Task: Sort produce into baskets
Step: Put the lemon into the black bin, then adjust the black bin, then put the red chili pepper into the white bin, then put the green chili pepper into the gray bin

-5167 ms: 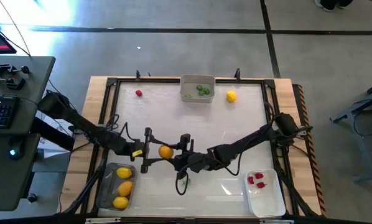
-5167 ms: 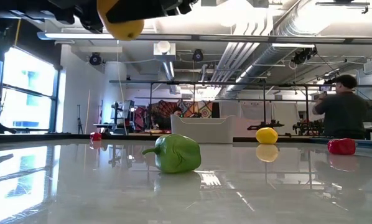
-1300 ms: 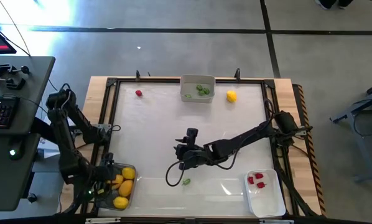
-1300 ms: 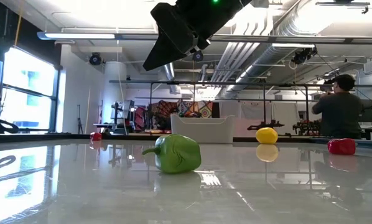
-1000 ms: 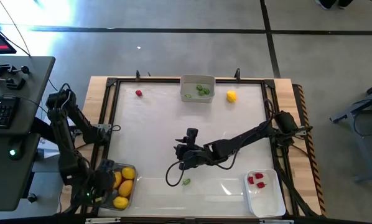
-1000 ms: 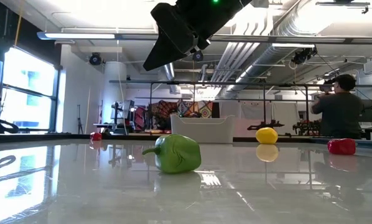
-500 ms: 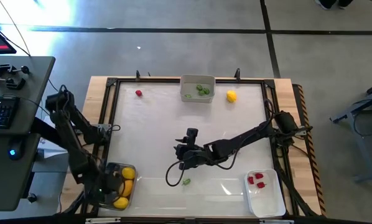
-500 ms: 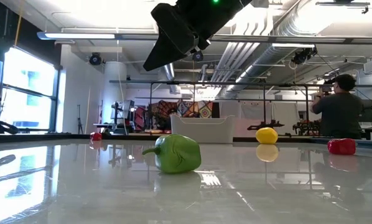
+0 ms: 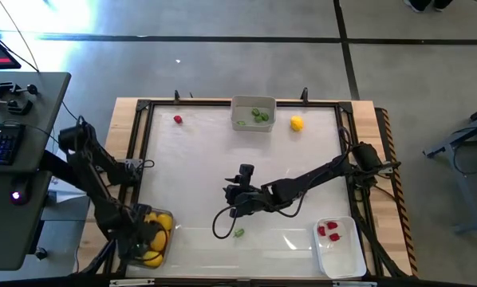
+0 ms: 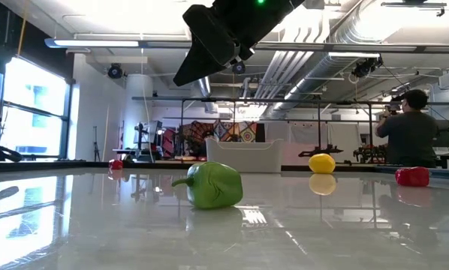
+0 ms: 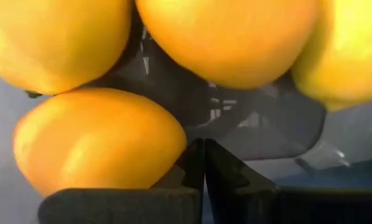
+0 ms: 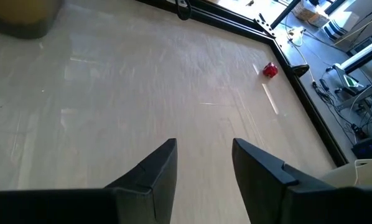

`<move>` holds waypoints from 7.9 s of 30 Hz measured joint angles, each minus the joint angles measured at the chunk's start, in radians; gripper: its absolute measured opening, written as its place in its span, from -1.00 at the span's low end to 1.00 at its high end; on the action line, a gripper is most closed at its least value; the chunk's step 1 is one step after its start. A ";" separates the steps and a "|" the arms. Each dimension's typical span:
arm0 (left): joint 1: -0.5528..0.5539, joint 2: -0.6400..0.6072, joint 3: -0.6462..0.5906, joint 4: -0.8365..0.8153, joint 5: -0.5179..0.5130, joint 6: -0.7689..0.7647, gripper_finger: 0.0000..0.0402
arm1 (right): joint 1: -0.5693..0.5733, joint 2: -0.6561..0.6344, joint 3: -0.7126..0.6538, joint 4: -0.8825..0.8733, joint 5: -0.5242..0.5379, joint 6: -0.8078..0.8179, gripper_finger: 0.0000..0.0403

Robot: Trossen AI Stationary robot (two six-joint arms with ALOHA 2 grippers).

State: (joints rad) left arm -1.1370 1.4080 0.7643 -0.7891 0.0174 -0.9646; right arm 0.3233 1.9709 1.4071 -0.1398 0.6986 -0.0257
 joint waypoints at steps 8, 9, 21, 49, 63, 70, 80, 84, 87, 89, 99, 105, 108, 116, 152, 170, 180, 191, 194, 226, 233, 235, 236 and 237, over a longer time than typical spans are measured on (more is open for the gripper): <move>0.049 -0.051 0.007 -0.008 -0.004 0.005 -1.00 | 0.000 0.000 0.000 -0.002 0.000 0.000 -0.28; 0.056 -0.056 0.007 -0.007 -0.004 0.005 -1.00 | 0.000 0.000 0.000 -0.008 0.000 0.000 -0.28; 0.269 -0.122 -0.052 0.286 -0.107 0.450 -1.00 | 0.007 0.000 -0.035 -0.125 -0.031 0.080 -0.28; 0.509 -0.201 -0.156 0.284 -0.044 0.757 -1.00 | 0.089 0.000 -0.113 -0.036 0.017 0.183 -0.28; 0.506 -0.373 -0.156 0.284 -0.170 0.747 -1.00 | 0.087 -0.016 -0.113 -0.061 0.039 0.209 -0.28; 0.407 -0.419 -0.070 0.013 -0.174 0.603 -1.00 | 0.087 -0.016 -0.113 -0.061 0.039 0.205 -0.28; 0.295 -0.315 -0.055 -0.125 -0.239 0.510 -1.00 | 0.087 -0.016 -0.113 -0.061 0.039 0.205 -0.28; 0.283 -0.235 -0.055 -0.122 -0.331 0.559 -1.00 | 0.087 -0.016 -0.113 -0.061 0.028 0.208 -0.28; 0.284 -0.191 -0.055 -0.124 -0.384 0.578 -1.00 | 0.087 -0.016 -0.113 -0.061 0.026 0.209 -0.28; 0.285 -0.177 -0.055 -0.124 -0.403 0.577 -1.00 | 0.090 -0.017 -0.113 -0.064 0.026 0.209 -0.28; 0.257 -0.211 -0.037 0.008 -0.484 0.664 -1.00 | 0.102 -0.147 -0.113 -0.268 0.033 0.417 -0.28; 0.242 -0.246 -0.038 0.033 -0.546 0.650 -1.00 | 0.111 -0.213 -0.112 -0.544 0.027 0.622 -0.28; 0.231 -0.299 -0.042 0.072 -0.619 0.598 -1.00 | 0.109 -0.245 -0.112 -0.760 -0.022 0.809 -0.28; 0.277 -0.490 -0.171 0.358 -0.537 0.629 -1.00 | 0.062 -0.251 -0.113 -1.128 -0.294 0.913 -0.24; 0.970 -0.584 -0.457 1.072 0.245 1.025 -1.00 | -0.106 -0.249 -0.441 -0.856 -0.659 0.490 0.15; 0.974 -0.557 -0.458 1.040 0.241 0.999 -1.00 | -0.094 -0.259 -0.331 -0.934 -0.663 0.518 -0.89; 0.958 -0.558 -0.410 0.940 0.160 0.953 -1.00 | 0.103 -0.322 -0.093 -1.149 -0.752 0.918 -0.83; 0.843 -0.557 -0.296 0.588 0.121 0.965 -1.00 | 0.476 -0.323 -0.066 -1.233 -0.792 1.575 -0.83; 0.811 -0.557 -0.274 0.483 0.120 0.923 -1.00 | 0.530 -0.323 -0.138 -1.224 -0.867 1.660 -0.83; 0.616 -0.238 -0.033 -0.100 -0.132 0.400 -1.00 | 0.560 -0.322 -0.195 -1.147 -0.904 1.719 -0.95; 0.616 -0.220 -0.033 -0.002 -0.197 0.453 -1.00 | 0.560 -0.322 -0.195 -1.152 -0.864 1.687 -0.98; 0.614 -0.220 -0.033 0.027 -0.207 0.473 -1.00 | 0.560 -0.322 -0.195 -1.151 -0.853 1.682 -0.99; 0.609 -0.220 -0.033 0.040 -0.214 0.484 -1.00 | 0.560 -0.322 -0.195 -1.151 -0.848 1.682 -0.99; 0.603 -0.220 -0.033 0.051 -0.220 0.498 -1.00 | 0.560 -0.322 -0.195 -1.151 -0.843 1.681 -0.98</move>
State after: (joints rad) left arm -0.5336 1.1881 0.7311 -0.7376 -0.2025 -0.4670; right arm 0.8833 1.6493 1.2118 -1.2910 -0.1445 1.6556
